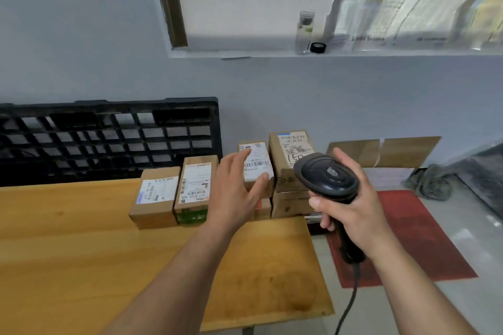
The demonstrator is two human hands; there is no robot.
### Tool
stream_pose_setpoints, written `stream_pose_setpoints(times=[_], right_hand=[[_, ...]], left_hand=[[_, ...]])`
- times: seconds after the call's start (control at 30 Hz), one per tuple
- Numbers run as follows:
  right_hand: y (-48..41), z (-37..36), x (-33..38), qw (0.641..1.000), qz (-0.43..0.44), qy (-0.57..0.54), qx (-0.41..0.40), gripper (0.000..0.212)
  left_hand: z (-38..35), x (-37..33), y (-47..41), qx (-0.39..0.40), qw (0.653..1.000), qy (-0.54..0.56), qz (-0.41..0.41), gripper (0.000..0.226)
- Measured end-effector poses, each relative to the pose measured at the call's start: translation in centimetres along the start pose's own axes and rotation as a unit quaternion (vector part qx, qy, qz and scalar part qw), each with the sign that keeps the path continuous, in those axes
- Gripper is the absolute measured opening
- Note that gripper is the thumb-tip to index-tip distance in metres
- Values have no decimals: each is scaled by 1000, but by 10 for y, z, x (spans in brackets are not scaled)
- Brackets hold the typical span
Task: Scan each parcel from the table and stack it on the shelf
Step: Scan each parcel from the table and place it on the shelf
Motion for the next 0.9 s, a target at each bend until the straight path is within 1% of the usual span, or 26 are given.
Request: stream_pose_setpoints(times=[0.17,0.33,0.5,0.6,0.7,0.8,0.9], right_hand=[[-35,43,-36,999,-35,0,-3,88],[-68,59,-74,997,-75,-13,11,88],[-87,56,-112,990,-123,-64,16,88],[-92,50,-124,987,-134,-89,14,89],[-96,43,-129,985,-134,-109,16,92],[-97,35,-135,981,-142,-131,29,99],[-98,24,-137,979,-132,-146,49,89]], left_hand=[[-40,-25,-30,20,999,-16,29,58],[-65,-36,-57,45,996,-46,67,58],[-82,-38,-70,84,991,-68,81,56],[-90,-30,-75,106,985,-101,86,57],[-93,-25,-78,107,982,-139,76,55],[-91,-18,-82,98,982,-141,72,51],[-84,-10,-84,91,983,-138,82,49]])
Point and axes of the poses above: each hand's wrist, its own y-axis away from the middle knuckle, its own z-axis out of the back of the hand, x = y × z, the point moved 3 cm from there along -y, towards the middle knuckle, and after that the axes turned 14 degrees about z, right-handed, at the moved point
